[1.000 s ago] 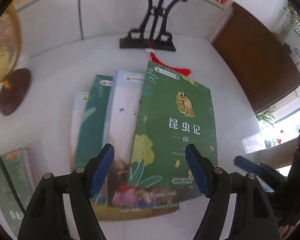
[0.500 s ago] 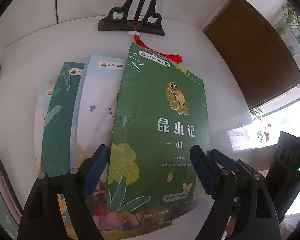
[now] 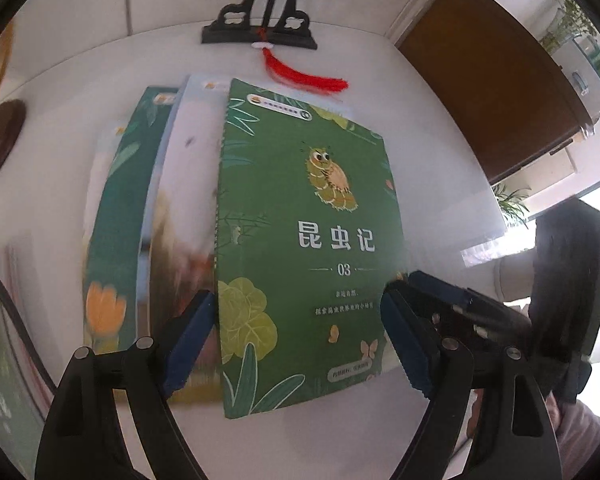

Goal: Organize books
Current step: 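Close both tools on the edge of the caterpillar-cover book, then lift the caterpillar-cover book off the pile with both tools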

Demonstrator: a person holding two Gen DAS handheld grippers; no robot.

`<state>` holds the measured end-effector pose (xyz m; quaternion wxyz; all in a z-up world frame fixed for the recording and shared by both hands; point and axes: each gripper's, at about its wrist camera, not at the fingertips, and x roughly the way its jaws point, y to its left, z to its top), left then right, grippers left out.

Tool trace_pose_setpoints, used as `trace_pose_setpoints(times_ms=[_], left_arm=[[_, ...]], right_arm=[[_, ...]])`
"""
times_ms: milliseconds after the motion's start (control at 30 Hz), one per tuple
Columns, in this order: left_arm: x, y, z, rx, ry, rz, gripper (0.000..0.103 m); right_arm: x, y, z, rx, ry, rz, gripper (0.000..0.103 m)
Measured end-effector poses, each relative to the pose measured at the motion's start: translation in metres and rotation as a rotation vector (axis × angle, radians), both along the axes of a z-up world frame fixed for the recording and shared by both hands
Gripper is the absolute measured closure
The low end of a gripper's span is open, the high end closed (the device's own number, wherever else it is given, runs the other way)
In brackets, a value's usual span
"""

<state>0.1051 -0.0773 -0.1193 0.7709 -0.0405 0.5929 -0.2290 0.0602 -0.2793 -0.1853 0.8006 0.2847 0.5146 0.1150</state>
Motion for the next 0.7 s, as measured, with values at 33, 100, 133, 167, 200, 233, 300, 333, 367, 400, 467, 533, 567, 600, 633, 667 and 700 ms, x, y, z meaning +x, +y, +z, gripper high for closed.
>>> trace_pose_setpoints(times_ms=[33,100,133,167,200,233,300,333,367,400,467,533,567,600,633,667,700], left_arm=[[-0.006,0.004,-0.001,0.001,0.005,0.011,0.021],[-0.017,0.017,-0.004,-0.001,0.022,0.046,0.021],[-0.022,0.024,-0.006,-0.005,0.035,0.066,0.021],[-0.026,0.029,-0.008,-0.007,0.044,0.080,0.021],[-0.030,0.035,-0.010,-0.010,0.056,0.100,0.021],[-0.033,0.042,-0.012,-0.015,0.063,0.119,0.021],[-0.037,0.054,-0.016,-0.041,0.081,0.157,0.021],[-0.037,0.059,-0.018,-0.064,0.094,0.173,0.021],[-0.036,0.063,-0.021,-0.080,0.107,0.197,0.021],[-0.035,0.065,-0.022,-0.078,0.111,0.210,0.021],[-0.033,0.065,-0.024,-0.047,0.104,0.219,0.021],[-0.033,0.064,-0.027,-0.034,0.116,0.220,0.021],[-0.033,0.063,-0.028,-0.036,0.124,0.218,0.021],[-0.033,0.063,-0.029,-0.038,0.127,0.214,0.021],[-0.033,0.061,-0.029,-0.038,0.130,0.207,0.021],[-0.034,0.060,-0.030,-0.037,0.133,0.201,0.021],[-0.034,0.059,-0.031,-0.034,0.137,0.197,0.021]], right_arm=[[-0.002,0.001,0.000,0.006,0.005,0.009,0.037],[-0.007,0.007,0.002,0.013,0.001,0.036,0.037],[-0.009,0.011,0.004,0.013,-0.006,0.059,0.037],[-0.010,0.015,0.006,0.011,-0.012,0.079,0.037],[-0.010,0.020,0.008,0.008,-0.017,0.097,0.037],[-0.011,0.026,0.010,0.006,-0.023,0.121,0.037],[-0.013,0.037,0.013,0.006,-0.038,0.171,0.037],[-0.014,0.041,0.014,0.007,-0.049,0.192,0.037],[-0.015,0.044,0.016,0.000,-0.069,0.209,0.037],[-0.016,0.045,0.016,-0.010,-0.084,0.213,0.038],[-0.017,0.042,0.014,-0.048,-0.077,0.200,0.037],[-0.018,0.037,0.007,-0.035,-0.034,0.198,0.037],[-0.019,0.034,0.004,-0.027,-0.018,0.200,0.037],[-0.021,0.032,0.001,-0.022,-0.005,0.199,0.037],[-0.022,0.029,-0.001,-0.019,0.005,0.193,0.038],[-0.024,0.027,-0.001,-0.010,-0.004,0.187,0.038],[-0.025,0.025,-0.002,0.000,-0.002,0.177,0.038]])
